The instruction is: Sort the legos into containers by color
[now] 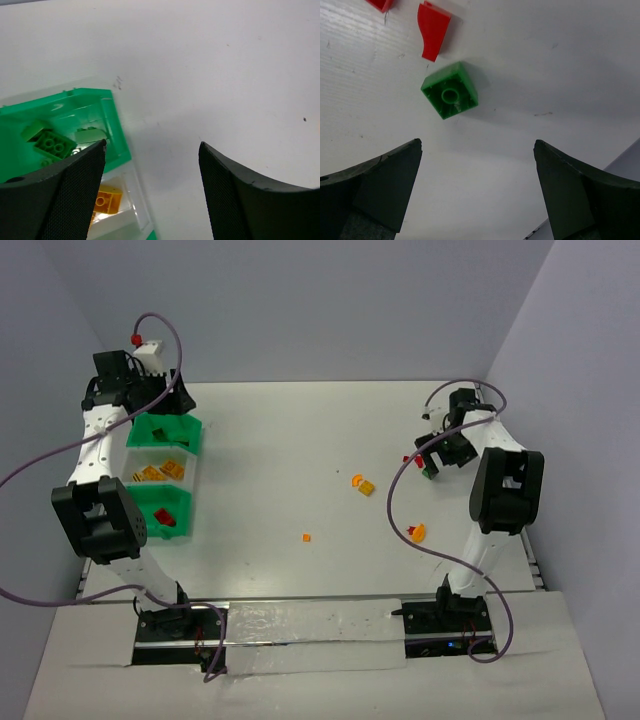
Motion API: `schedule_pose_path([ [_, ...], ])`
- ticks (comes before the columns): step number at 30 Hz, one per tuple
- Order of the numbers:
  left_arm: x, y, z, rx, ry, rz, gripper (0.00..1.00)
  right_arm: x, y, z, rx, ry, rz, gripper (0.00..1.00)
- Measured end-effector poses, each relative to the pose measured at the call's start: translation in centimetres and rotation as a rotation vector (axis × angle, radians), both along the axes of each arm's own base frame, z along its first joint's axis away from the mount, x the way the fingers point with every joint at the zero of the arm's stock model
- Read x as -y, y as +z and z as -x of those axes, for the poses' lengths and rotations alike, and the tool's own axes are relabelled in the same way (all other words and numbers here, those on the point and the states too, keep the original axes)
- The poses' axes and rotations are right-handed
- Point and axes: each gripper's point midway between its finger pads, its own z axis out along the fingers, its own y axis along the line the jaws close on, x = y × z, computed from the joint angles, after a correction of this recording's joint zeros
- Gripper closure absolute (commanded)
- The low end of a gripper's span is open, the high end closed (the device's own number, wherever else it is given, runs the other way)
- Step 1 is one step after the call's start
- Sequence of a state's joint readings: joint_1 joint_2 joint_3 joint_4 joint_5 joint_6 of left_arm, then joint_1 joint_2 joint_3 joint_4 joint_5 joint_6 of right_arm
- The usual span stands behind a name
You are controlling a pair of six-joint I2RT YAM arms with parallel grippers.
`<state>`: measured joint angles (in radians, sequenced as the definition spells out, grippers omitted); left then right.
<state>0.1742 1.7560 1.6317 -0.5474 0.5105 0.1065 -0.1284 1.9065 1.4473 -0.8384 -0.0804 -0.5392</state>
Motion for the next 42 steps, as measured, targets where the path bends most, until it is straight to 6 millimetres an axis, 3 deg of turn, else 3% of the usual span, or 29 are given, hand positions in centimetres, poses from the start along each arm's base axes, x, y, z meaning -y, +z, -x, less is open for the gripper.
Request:
schedule_pose_path([
  [5,1.7,-0.1,1.2,-0.015,-0.074,0.047,0.18,-0.3,-0.6,-1.3,-0.005,0.07,-0.022,0.1],
  [13,3.2,0.0,1.7,-0.024,-0.124,0.075,0.17,-0.6,-2.3,-1.7,-0.044,0.163,-0.046,0.14],
  [21,3.9,-0.4,2.0,-0.035,-0.142,0.084,0.17,-1.4,-3.8,-1.4,-0.086,0.215,-0.073,0.36],
  [26,4.1,-0.8,2.3,-0.046,-0.147,0.09,0.17,-2.4,-3.8,-1.5,-0.085,0.247,-0.095,0.48],
  [32,4.7,-1.2,3.7,-0.057,-0.156,0.109,0.19,-3.2,-3.7,-1.4,-0.085,0.271,-0.119,0.7],
  [34,4.9,-1.0,4.3,-0.052,-0.157,0.113,0.2,-3.4,-3.6,-1.1,-0.096,0.276,-0.13,0.72],
  [38,5.7,0.3,5.5,-0.009,-0.169,0.134,0.2,-4.5,-2.3,-0.2,-0.1,0.29,-0.19,0.73],
  [40,6.4,1.1,6.5,0.002,-0.184,0.168,0.2,-5.8,0.0,0.5,-0.087,0.304,-0.253,0.75],
  [42,7.3,2.1,7.5,0.019,-0.206,0.211,0.19,-7.7,3.4,0.1,-0.029,0.322,-0.337,0.84],
])
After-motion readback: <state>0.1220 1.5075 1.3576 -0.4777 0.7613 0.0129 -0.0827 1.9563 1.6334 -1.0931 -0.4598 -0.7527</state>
